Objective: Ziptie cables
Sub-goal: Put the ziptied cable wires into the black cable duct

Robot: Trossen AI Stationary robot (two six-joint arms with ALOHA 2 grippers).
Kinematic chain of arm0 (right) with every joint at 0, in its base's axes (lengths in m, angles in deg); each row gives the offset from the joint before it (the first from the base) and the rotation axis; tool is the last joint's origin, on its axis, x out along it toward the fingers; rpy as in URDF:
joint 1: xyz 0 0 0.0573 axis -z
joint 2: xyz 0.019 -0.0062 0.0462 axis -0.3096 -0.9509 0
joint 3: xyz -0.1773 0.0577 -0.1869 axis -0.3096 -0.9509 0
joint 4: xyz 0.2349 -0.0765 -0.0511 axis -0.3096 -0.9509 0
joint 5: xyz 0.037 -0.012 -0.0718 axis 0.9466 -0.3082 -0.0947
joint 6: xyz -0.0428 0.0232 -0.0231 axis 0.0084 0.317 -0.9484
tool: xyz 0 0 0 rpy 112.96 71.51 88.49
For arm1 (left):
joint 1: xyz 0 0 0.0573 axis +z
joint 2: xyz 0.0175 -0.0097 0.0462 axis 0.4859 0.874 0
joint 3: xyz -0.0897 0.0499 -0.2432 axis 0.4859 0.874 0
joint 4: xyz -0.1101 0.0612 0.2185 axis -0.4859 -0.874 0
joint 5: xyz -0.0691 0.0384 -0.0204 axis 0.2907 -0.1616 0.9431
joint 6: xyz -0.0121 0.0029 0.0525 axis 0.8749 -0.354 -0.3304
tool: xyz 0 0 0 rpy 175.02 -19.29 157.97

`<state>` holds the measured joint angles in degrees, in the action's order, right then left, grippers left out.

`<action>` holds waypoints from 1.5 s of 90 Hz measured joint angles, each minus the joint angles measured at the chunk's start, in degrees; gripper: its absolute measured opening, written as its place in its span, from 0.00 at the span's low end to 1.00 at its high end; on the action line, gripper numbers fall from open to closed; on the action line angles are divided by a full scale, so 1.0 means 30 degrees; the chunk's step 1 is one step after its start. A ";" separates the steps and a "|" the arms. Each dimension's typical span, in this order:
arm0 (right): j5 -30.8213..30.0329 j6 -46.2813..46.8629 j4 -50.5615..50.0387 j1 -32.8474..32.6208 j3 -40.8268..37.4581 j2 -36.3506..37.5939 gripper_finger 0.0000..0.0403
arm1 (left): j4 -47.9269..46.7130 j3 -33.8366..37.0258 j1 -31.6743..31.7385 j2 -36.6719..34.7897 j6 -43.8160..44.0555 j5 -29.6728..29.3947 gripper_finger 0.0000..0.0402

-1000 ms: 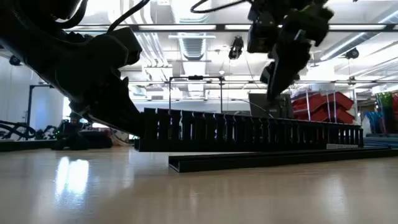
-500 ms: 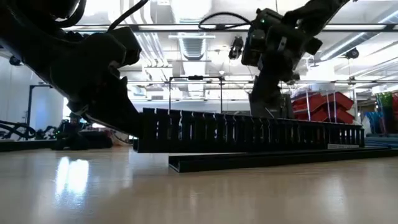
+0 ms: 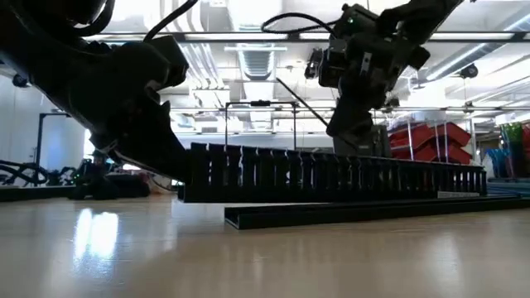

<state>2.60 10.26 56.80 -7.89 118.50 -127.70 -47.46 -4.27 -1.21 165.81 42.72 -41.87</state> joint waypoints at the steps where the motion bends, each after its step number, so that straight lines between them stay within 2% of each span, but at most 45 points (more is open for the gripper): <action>1: -0.0155 0.0265 -0.0044 -0.0138 0.0000 0.0057 0.00 | 0.0000 0.0000 0.0000 0.0000 0.0001 0.0000 0.00; 10: -0.2034 0.2246 -0.0782 -0.1851 0.0059 0.0753 0.00 | 0.0000 0.0000 0.0000 0.0000 -0.0006 -0.0007 0.00; 24: -0.7546 0.5480 -0.2254 -0.5380 0.0988 0.1210 0.00 | -0.0002 0.0000 0.0106 0.0000 0.0925 -0.0007 0.00; 37: -1.1592 0.8699 -0.3055 -0.7957 0.1933 0.0275 0.00 | 0.0248 0.0000 0.0160 0.0000 0.1080 -0.0448 0.00; 43: -1.2560 1.0108 -0.3168 -0.8542 0.2231 -0.0514 0.00 | 0.0581 0.0000 0.0162 0.0000 0.1091 -0.0634 0.00; 62: -1.2755 1.1640 -0.3416 -0.9190 0.3592 -0.3555 0.00 | 0.1268 0.0000 0.0160 0.0000 0.1145 -0.1348 0.00; 80: -1.2598 1.1927 -0.4095 -0.9170 0.4811 -0.5136 0.00 | 0.1378 0.0000 0.0124 0.0080 0.1262 -0.1457 0.00; 135: -1.3288 1.3295 -0.5389 -0.9170 0.5144 -0.5485 0.00 | 0.2064 0.0000 0.0109 0.0283 0.0557 -0.1464 0.00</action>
<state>-37.26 50.15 40.63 -35.40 133.93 -144.16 -41.26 -4.27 -0.88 166.66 44.39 -46.26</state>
